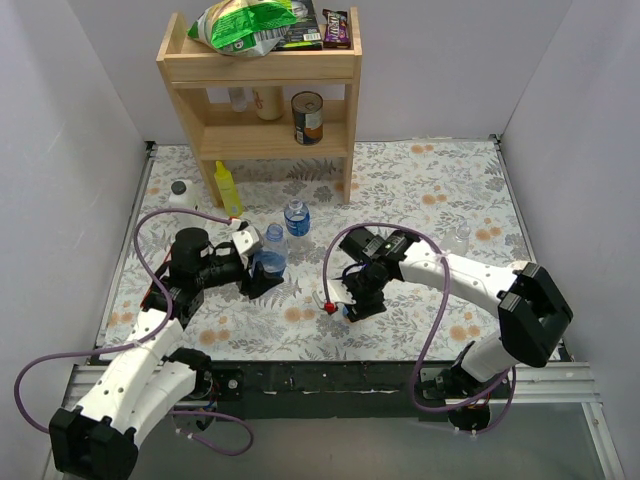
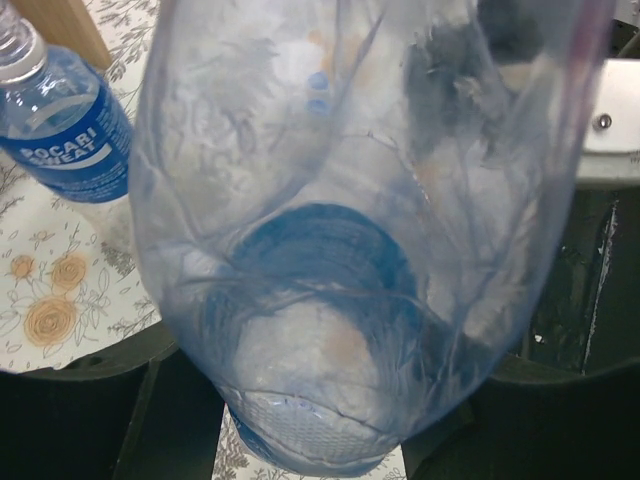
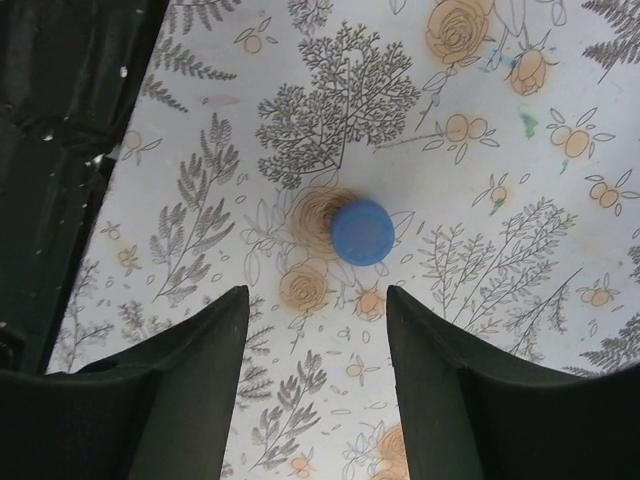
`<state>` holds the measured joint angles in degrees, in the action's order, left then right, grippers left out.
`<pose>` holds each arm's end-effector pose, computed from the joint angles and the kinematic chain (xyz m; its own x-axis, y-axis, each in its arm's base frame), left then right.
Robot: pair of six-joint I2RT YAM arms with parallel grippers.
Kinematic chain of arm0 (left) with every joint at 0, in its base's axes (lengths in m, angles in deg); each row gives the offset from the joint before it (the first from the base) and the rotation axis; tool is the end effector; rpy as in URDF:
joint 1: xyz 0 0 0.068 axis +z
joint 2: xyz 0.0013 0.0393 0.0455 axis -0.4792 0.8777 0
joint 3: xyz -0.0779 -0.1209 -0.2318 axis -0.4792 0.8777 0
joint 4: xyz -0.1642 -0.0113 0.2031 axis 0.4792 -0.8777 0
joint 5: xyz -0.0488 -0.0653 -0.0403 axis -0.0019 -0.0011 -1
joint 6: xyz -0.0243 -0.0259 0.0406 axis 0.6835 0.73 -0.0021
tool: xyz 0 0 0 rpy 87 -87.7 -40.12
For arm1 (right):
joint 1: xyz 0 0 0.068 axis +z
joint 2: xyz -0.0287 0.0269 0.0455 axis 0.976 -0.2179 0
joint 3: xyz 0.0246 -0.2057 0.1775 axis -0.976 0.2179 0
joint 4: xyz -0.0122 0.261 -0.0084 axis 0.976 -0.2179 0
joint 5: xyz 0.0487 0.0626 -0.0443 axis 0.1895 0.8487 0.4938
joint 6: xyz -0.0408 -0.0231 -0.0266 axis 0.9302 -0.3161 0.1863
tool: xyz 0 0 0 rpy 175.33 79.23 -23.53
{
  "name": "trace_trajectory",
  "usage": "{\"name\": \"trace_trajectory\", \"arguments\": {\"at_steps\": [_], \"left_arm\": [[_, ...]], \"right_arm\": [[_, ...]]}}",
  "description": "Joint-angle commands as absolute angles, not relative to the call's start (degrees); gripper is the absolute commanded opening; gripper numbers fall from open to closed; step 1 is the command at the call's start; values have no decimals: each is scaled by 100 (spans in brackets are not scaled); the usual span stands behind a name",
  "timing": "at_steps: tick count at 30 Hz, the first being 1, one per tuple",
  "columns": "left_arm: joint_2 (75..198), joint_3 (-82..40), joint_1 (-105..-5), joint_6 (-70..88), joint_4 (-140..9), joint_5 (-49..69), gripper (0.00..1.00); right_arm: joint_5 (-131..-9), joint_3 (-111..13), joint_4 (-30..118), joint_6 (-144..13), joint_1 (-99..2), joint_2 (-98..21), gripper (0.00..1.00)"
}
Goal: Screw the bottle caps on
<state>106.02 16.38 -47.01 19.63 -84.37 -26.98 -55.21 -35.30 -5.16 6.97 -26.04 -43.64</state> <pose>0.1553 -0.0783 0.2714 -0.7051 -0.0424 -0.7078 0.6035 0.4881 -0.6305 0.1635 0.2263 0.2293 0.4747 -0.7578 -0.4477 -0.8693 -0.4833 -0.1036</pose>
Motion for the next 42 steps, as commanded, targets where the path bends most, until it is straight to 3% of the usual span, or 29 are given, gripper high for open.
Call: {"name": "trace_trajectory", "arguments": {"at_steps": [1, 37, 42], "left_arm": [[10517, 1605, -4490, 2033, -8555, -2710, 0], [10702, 1710, -4226, 2112, -8256, -2658, 0], [10745, 1763, -4217, 2095, -8212, -2727, 0]], "right_arm": [[-5688, -3318, 563, 812, -2538, -4529, 63], [-6023, -3019, 941, 909, -2318, -5382, 53], [-6066, -3089, 977, 786, -2318, -5338, 43]]}}
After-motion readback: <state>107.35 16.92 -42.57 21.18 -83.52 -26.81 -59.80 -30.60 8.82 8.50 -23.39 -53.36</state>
